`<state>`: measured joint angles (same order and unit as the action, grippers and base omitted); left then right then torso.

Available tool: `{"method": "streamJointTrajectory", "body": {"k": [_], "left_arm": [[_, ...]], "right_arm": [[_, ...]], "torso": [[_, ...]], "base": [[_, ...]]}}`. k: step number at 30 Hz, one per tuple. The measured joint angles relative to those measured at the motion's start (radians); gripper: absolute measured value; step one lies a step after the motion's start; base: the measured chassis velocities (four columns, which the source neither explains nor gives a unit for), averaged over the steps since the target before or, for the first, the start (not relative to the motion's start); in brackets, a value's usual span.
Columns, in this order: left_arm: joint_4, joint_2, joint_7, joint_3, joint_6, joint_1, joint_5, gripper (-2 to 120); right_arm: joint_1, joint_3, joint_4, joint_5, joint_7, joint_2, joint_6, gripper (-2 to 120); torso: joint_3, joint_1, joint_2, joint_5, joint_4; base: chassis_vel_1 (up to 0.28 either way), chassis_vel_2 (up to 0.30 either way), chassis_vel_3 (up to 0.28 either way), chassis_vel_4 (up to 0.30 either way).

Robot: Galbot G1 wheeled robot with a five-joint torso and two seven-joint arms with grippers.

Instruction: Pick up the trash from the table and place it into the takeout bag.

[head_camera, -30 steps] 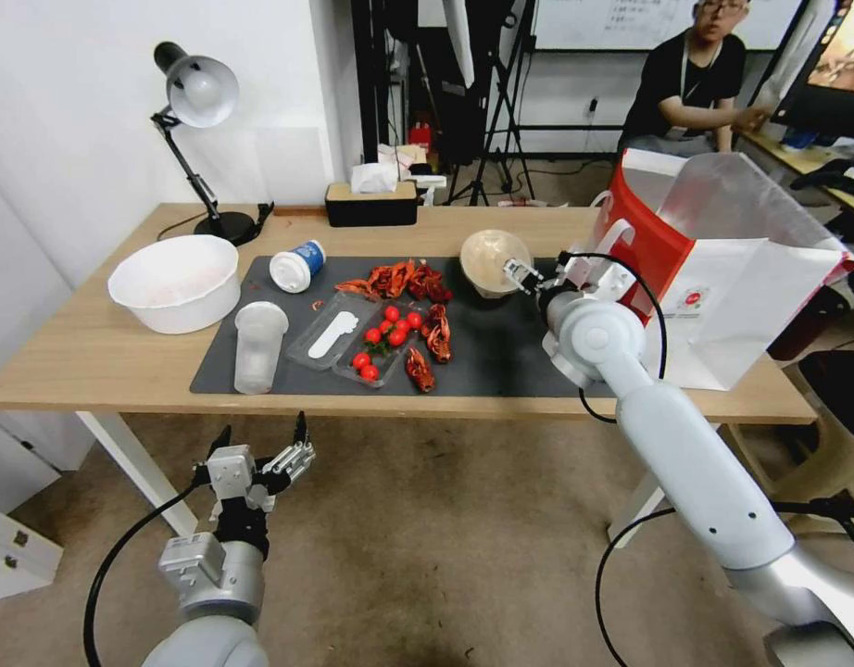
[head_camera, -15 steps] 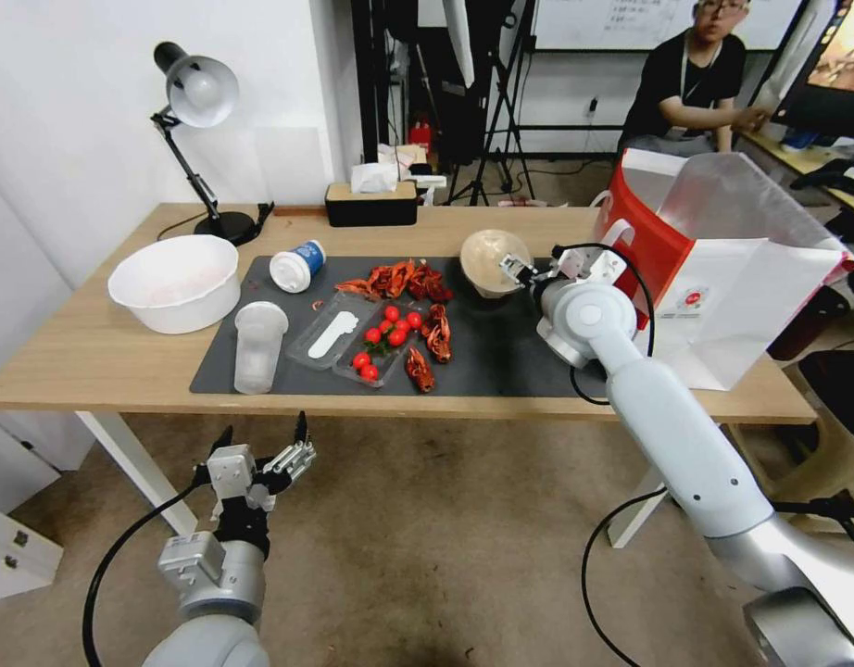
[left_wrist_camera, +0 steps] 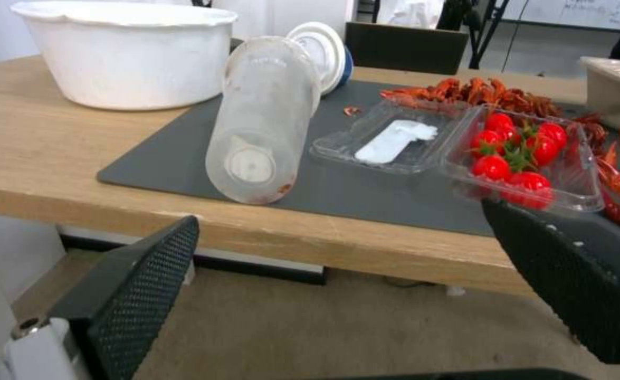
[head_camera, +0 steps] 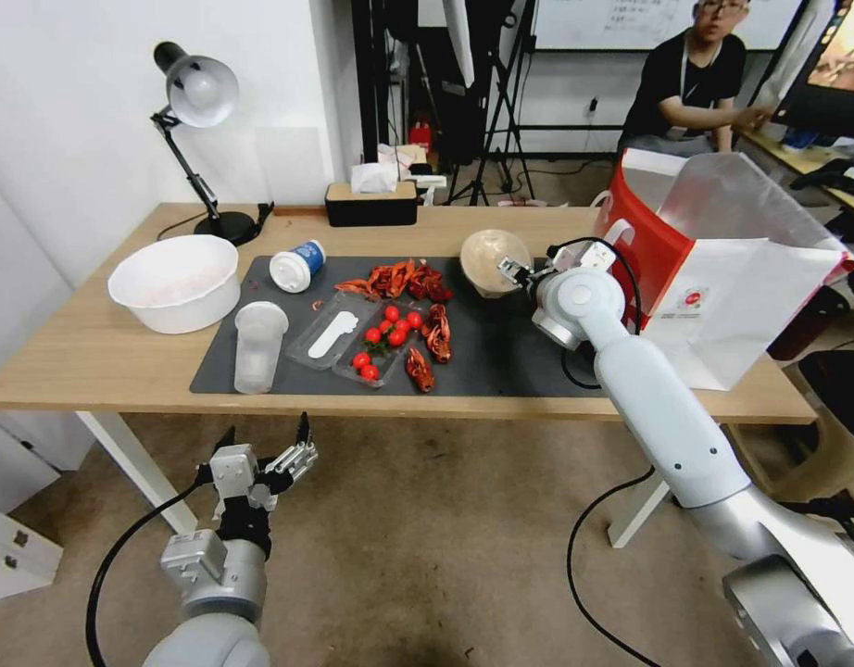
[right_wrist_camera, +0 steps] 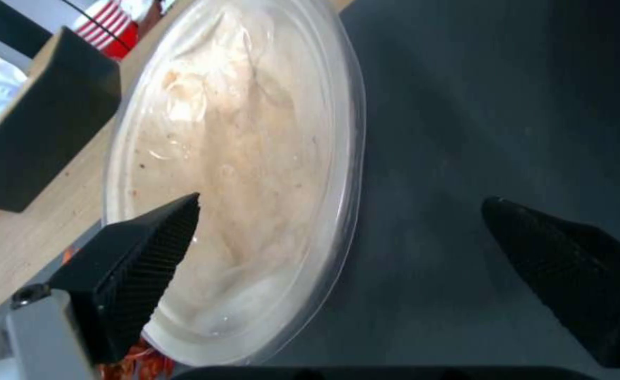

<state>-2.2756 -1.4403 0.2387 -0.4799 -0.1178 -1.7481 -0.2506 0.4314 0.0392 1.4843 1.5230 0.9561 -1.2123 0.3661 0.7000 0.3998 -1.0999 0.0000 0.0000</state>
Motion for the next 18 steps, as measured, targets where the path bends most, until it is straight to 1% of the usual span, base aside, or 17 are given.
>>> {"method": "streamJointTrajectory", "body": {"k": [18], "left_arm": [[0.000,0.004,0.001,-0.001,0.004,0.002,-0.002,100]], "right_arm": [[-0.038,-0.024,-0.075,0.023,-0.013,-0.039,0.041,100]], "torso": [[0.000,0.000,0.000,-0.0001,0.0000]], "base": [[0.000,0.000,0.000,0.000]]}}
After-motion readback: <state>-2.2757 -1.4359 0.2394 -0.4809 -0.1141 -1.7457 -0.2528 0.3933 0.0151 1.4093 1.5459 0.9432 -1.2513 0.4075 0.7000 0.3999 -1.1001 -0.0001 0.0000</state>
